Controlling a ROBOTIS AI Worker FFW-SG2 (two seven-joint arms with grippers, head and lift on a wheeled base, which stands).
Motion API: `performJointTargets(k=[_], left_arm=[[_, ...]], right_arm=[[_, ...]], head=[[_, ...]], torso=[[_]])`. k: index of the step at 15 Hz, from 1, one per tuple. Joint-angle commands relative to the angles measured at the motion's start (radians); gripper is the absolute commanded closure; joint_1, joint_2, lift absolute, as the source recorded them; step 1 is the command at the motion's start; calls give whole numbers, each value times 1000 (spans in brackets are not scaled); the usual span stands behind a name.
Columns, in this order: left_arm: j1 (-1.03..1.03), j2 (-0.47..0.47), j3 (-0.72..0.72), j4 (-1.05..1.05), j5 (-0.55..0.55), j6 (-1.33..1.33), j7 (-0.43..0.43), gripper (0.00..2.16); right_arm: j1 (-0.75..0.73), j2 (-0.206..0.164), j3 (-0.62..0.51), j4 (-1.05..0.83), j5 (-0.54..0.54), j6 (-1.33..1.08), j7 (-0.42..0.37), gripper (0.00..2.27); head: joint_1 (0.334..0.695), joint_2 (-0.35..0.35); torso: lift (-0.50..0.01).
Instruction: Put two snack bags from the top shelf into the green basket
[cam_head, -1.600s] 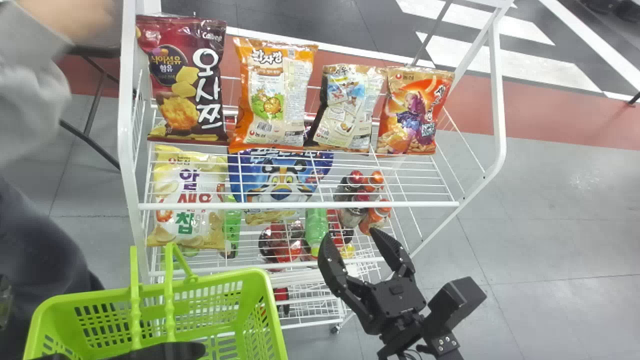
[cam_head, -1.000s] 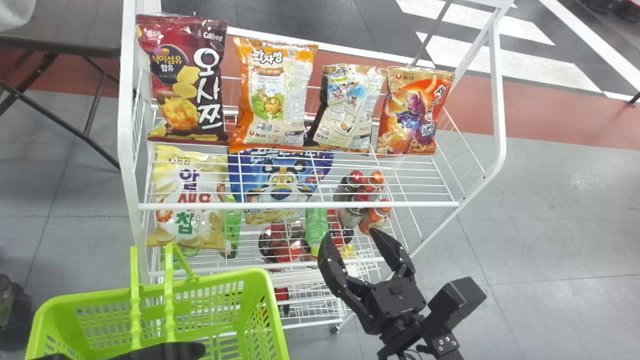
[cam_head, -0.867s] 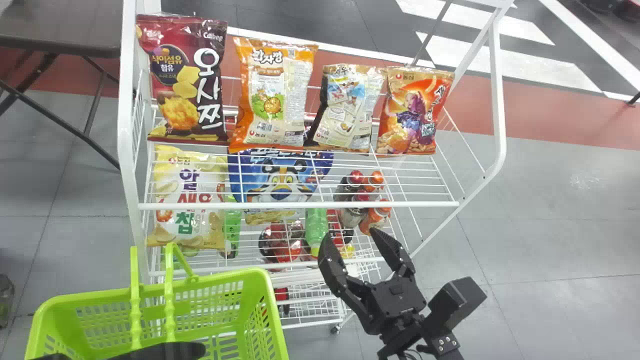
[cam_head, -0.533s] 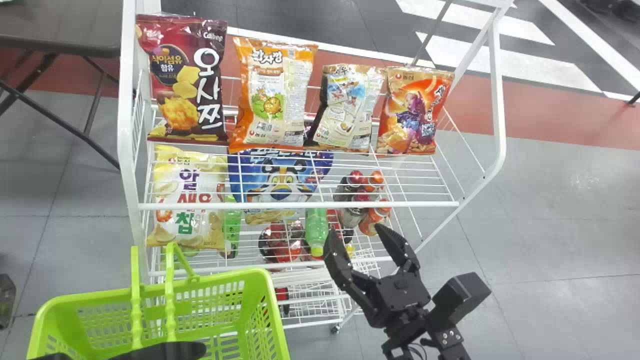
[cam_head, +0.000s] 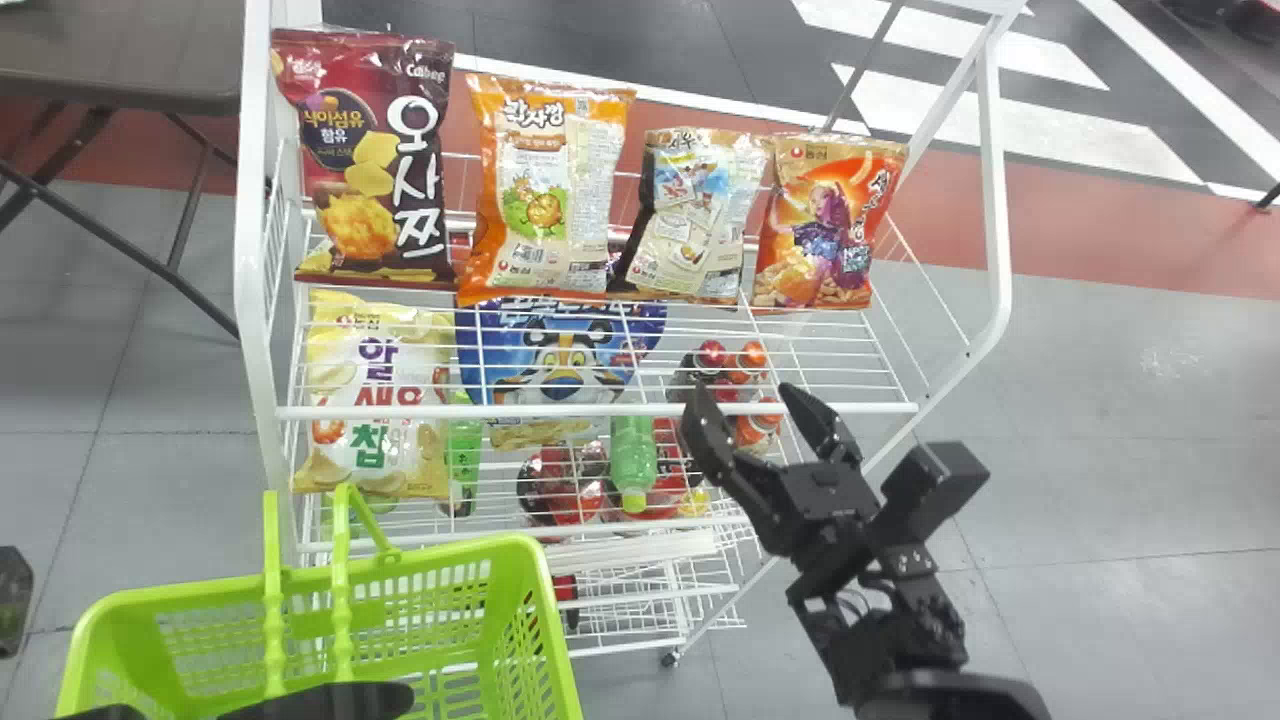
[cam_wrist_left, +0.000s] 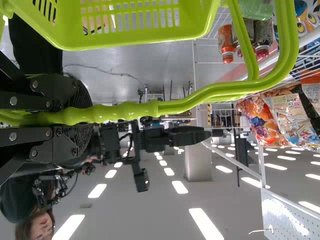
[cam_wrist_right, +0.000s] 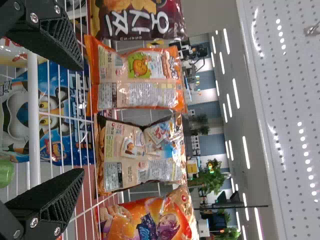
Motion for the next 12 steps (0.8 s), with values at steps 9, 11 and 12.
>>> performJointTargets(k=[9, 11, 12], left_arm=[[2, 3, 6, -2, 2, 4, 5, 2145], [-15, 9, 0, 3, 2, 4, 14, 2145], [-23, 10, -3, 5, 2, 4, 15, 2145]], right_arm=[[-440, -69, -22, 303, 30, 245, 0, 87], [-494, -89, -26, 374, 30, 248, 0, 87], [-526, -95, -26, 410, 33, 257, 0, 87]], head=[[695, -350], [695, -350], [695, -350]], torso=[[-1], [-1], [-1]])
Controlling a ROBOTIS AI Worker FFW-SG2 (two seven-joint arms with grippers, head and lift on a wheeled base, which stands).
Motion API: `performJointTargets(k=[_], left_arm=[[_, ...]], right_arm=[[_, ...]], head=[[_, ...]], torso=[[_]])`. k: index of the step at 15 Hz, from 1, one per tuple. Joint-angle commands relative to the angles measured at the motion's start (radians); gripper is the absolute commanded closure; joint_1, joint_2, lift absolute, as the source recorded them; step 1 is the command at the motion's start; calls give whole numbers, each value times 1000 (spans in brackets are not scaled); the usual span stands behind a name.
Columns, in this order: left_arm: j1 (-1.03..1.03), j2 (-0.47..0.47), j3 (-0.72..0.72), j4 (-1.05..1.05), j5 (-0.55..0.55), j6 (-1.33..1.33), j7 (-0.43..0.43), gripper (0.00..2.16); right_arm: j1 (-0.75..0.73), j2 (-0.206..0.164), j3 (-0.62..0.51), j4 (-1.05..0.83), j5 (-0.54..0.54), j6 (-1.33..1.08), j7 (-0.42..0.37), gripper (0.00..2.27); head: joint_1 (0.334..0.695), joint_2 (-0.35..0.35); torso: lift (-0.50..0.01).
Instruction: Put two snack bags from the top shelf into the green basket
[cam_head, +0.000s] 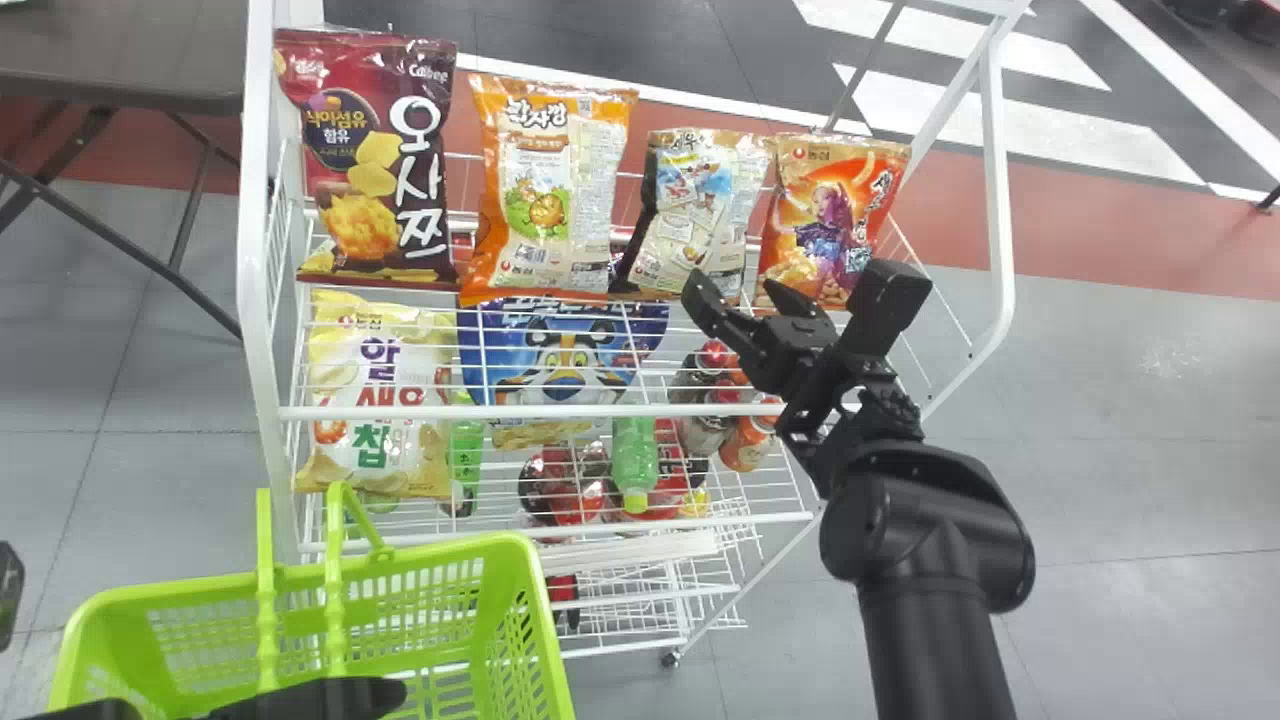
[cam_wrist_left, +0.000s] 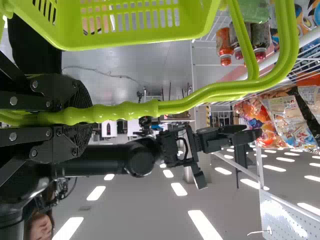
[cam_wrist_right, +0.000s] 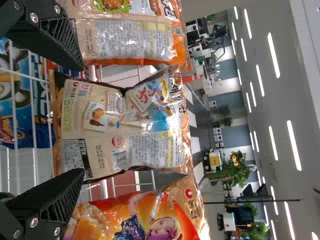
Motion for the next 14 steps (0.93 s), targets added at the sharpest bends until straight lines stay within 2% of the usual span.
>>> performJointTargets(k=[1, 8, 10, 11, 12, 13, 14], left_arm=[[-16, 3, -5, 6, 0, 4, 2, 2145], [-48, 8, -24, 40, 1, 4, 0, 2145], [-48, 8, -24, 43, 0, 4, 0, 2145], [-49, 8, -24, 45, 1, 4, -1, 2145], [-51, 8, -24, 46, 0, 4, -1, 2145], [-53, 8, -24, 49, 0, 4, -1, 2145], [-54, 8, -22, 51, 0, 4, -3, 2145]], right_arm=[[-74, -18, 7, 85, 6, 9, 0, 87], [-292, -25, 67, 320, 121, -6, -9, 90], [-329, -29, 95, 372, 133, -9, -5, 161], [-336, -32, 114, 384, 141, -12, 0, 329], [-336, -34, 119, 386, 153, -9, 2, 836], [-330, -32, 122, 384, 150, -9, -3, 1555], [-316, -32, 122, 372, 149, -9, -20, 2017]], head=[[695, -350], [695, -350], [695, -335], [695, -329], [695, -323], [695, -317], [695, -312]], torso=[[-1], [-1], [-1], [-1], [-1], [-1], [-1]])
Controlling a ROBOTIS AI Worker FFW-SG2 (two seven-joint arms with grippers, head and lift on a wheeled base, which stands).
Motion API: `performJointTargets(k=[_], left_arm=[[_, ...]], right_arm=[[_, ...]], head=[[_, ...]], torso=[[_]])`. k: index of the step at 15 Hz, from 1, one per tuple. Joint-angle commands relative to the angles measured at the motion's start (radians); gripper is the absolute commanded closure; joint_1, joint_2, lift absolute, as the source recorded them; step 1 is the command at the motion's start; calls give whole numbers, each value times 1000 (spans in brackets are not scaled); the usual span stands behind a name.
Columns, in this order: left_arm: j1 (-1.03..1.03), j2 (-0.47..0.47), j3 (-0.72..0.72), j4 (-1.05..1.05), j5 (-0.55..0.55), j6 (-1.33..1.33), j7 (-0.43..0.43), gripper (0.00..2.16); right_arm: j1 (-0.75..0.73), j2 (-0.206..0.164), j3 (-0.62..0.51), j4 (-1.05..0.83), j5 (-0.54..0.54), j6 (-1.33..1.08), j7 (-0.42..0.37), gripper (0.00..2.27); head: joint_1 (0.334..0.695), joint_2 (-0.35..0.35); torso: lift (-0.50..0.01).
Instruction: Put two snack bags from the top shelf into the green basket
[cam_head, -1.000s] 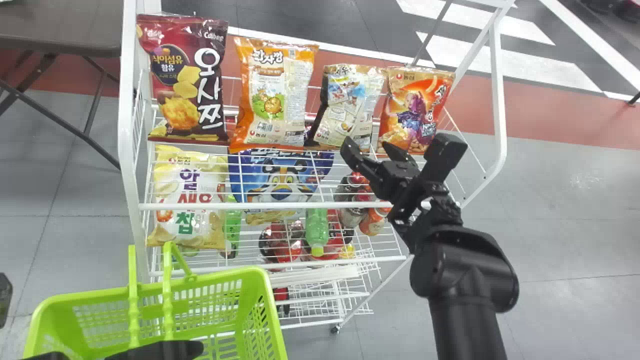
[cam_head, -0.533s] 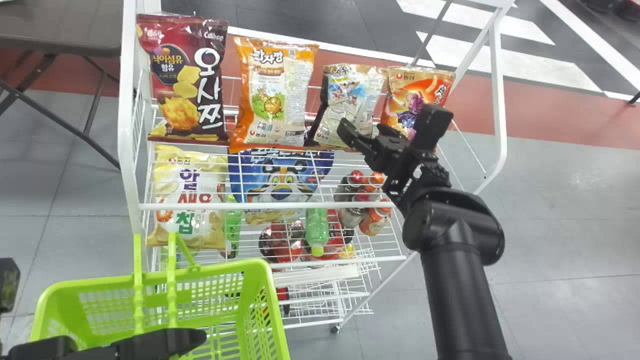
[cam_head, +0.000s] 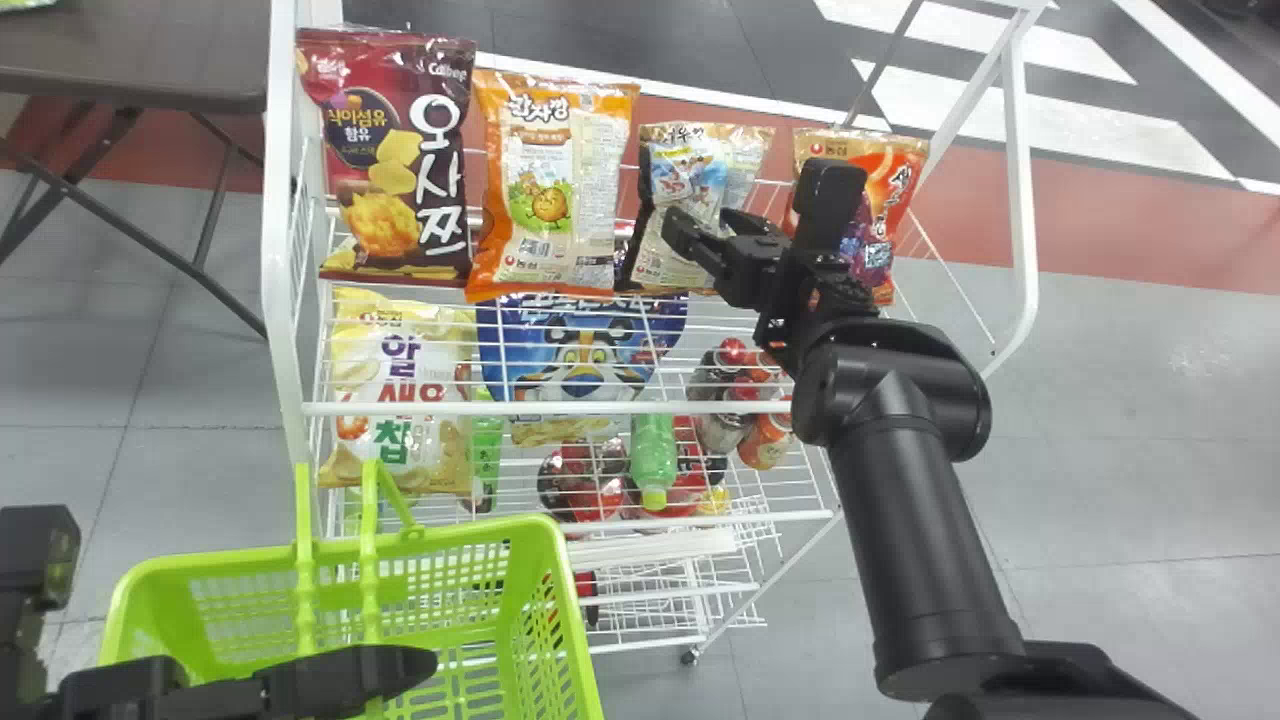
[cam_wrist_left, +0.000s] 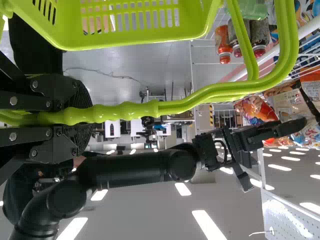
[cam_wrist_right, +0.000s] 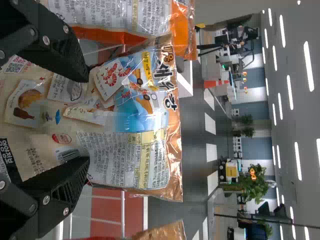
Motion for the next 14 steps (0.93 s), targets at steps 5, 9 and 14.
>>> performJointTargets(k=[5, 9, 14], left_arm=[[-5, 2, 1, 15, -1, 4, -2, 2145], [-5, 2, 1, 17, -1, 4, -2, 2145], [-5, 2, 1, 17, -1, 4, -2, 2145]], right_arm=[[110, 0, -44, -144, -6, 7, -82, 2243], [245, 0, -88, -380, -45, 81, -99, 2243], [411, 13, -117, -746, -103, 302, -122, 2243]], head=[[695, -330], [695, -350], [695, -350]], torso=[[-1], [-1], [-1]])
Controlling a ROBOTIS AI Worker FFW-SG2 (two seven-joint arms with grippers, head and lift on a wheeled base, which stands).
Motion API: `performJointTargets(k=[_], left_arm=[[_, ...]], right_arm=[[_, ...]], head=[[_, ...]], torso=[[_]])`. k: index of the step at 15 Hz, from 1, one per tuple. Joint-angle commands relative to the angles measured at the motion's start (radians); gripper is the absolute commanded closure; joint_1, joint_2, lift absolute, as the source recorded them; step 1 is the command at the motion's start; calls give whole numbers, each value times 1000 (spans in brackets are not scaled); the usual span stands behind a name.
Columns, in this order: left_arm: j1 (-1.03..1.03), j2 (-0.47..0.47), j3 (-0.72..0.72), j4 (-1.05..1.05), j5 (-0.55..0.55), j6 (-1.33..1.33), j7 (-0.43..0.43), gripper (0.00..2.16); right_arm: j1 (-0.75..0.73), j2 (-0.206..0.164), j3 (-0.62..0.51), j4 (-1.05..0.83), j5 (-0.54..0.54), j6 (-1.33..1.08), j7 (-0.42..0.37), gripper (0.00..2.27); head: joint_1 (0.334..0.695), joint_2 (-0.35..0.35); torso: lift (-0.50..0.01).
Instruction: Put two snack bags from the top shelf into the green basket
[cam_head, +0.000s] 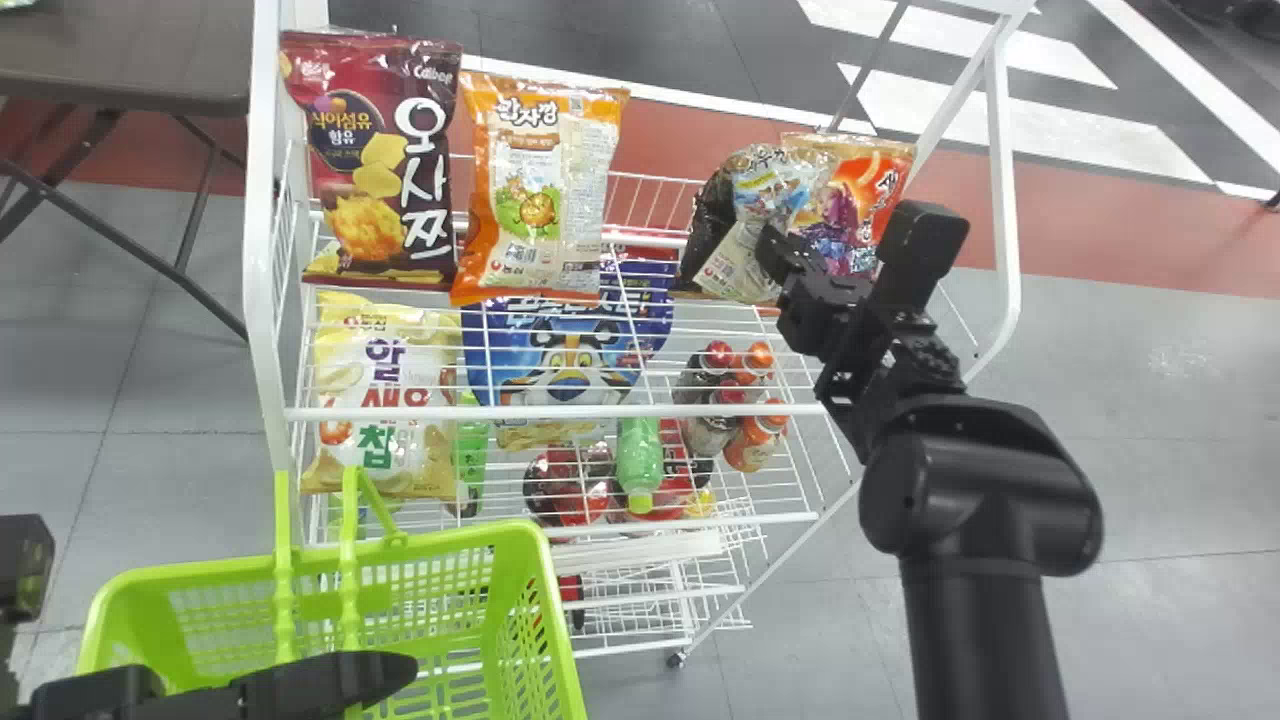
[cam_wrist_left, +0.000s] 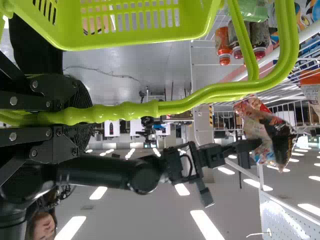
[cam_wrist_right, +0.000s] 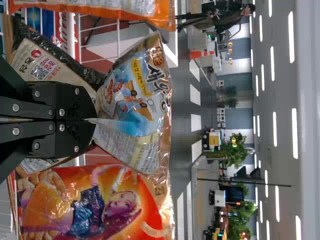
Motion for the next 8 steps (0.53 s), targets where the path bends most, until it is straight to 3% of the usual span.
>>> performJointTargets(k=[1, 8], left_arm=[[0, 0, 0, 1, 0, 4, 0, 2145], [-1, 0, -1, 5, 0, 4, -3, 2145]], right_arm=[[77, 1, -15, -183, -54, 178, 0, 2243], [235, 1, 9, -492, -144, 595, 38, 2243]], head=[[695, -350], [695, -350]], torso=[[-1], [-1]])
